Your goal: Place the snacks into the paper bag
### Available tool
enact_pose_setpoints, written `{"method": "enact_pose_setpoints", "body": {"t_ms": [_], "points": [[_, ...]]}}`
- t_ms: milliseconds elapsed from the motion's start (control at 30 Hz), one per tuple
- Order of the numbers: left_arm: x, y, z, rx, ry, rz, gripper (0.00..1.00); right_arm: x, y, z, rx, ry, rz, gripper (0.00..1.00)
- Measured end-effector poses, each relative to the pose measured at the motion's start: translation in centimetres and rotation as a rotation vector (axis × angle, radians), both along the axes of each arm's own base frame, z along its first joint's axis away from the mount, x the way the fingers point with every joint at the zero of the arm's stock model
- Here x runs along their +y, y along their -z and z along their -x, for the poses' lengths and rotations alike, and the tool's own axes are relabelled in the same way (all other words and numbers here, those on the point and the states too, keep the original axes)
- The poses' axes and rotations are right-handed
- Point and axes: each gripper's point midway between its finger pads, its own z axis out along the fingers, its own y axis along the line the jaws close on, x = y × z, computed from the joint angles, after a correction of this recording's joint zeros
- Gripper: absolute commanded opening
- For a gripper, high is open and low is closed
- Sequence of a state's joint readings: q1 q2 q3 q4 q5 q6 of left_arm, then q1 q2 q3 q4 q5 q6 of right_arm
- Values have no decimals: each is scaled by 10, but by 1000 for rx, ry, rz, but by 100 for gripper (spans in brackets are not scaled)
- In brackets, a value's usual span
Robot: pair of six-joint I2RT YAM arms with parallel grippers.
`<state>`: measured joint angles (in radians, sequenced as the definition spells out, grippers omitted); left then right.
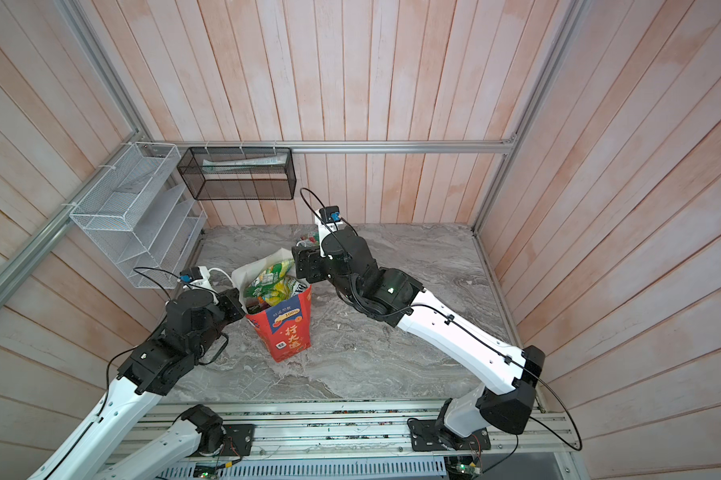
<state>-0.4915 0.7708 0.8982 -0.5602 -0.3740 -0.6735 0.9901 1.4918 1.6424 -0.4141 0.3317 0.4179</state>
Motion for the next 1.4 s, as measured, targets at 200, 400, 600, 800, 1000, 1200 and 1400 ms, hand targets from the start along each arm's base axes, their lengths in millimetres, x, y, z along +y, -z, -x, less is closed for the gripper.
{"method": "enact_pose_setpoints", "body": {"t_ms": [200,400,600,800,1000,1200,1400], "points": [[0,-9,-2,-37,0,12,44,19,57,-25,77,-18,107,85],[9,-19,4,-72,-37,29,56,43,93,-31,125,-65,166,81],[24,-28,11,-108,-102,38,57,45,94,-35,111,-57,173,63],[36,-25,13,-103,-172,32,58,45,91,-38,93,-45,173,54],[42,-23,12,-98,-215,29,57,42,90,-40,84,-34,183,40],[48,-18,5,-85,-271,34,39,42,80,-42,61,-27,177,28],[48,-18,-6,-71,-304,37,2,46,66,-48,34,-34,162,0]]}}
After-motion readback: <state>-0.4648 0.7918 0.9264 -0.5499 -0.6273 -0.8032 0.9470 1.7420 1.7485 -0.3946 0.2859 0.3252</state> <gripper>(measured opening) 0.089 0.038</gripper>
